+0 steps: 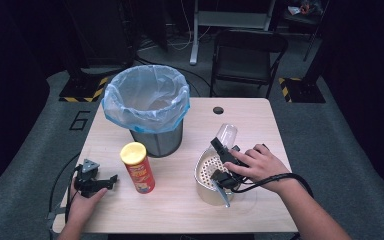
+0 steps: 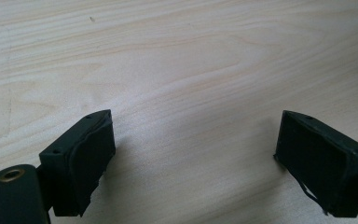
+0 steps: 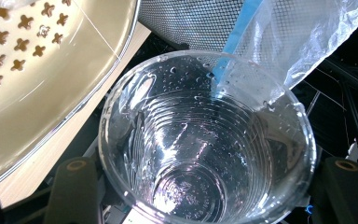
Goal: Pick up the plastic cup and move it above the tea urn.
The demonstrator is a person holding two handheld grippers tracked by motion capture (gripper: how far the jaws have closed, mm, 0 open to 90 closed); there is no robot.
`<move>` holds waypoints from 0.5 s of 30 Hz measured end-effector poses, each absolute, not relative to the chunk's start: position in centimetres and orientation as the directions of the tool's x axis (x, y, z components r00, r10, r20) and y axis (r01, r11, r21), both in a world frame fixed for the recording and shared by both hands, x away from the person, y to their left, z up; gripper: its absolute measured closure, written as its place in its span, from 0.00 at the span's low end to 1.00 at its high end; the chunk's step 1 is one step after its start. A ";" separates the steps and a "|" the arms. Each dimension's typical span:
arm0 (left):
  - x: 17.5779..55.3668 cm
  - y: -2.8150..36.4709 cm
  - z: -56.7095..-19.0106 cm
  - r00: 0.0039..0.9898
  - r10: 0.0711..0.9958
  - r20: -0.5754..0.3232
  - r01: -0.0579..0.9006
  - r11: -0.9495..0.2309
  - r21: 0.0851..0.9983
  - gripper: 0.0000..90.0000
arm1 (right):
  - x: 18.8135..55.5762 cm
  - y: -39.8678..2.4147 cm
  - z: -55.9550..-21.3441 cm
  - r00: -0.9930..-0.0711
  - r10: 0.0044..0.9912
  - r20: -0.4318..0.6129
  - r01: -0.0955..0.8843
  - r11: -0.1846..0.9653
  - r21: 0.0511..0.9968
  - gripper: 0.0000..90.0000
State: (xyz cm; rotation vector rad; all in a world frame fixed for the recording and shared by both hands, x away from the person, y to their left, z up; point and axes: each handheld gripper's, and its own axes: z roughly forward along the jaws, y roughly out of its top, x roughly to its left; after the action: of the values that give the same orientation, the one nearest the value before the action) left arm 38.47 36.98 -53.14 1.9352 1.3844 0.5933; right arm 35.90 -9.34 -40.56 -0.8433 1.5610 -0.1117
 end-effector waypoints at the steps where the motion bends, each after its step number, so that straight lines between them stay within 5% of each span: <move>1: 38.5 37.0 -53.1 0.332 0.943 -0.020 0.635 -0.208 0.744 0.13 | 35.9 -9.3 -40.6 0.065 -0.564 -0.823 -0.441 0.724 -0.531 0.38; 15: 38.5 37.0 -53.1 0.332 0.943 -0.020 0.635 -0.207 0.744 0.13 | 35.8 -9.4 -40.7 0.066 -0.558 -0.827 -0.436 0.730 -0.527 0.38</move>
State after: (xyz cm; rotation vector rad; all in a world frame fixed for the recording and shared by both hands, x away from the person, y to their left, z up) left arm 38.47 36.98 -53.14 1.9357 1.3841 0.5935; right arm 35.83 -9.41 -40.67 -0.8336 1.5590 -0.1103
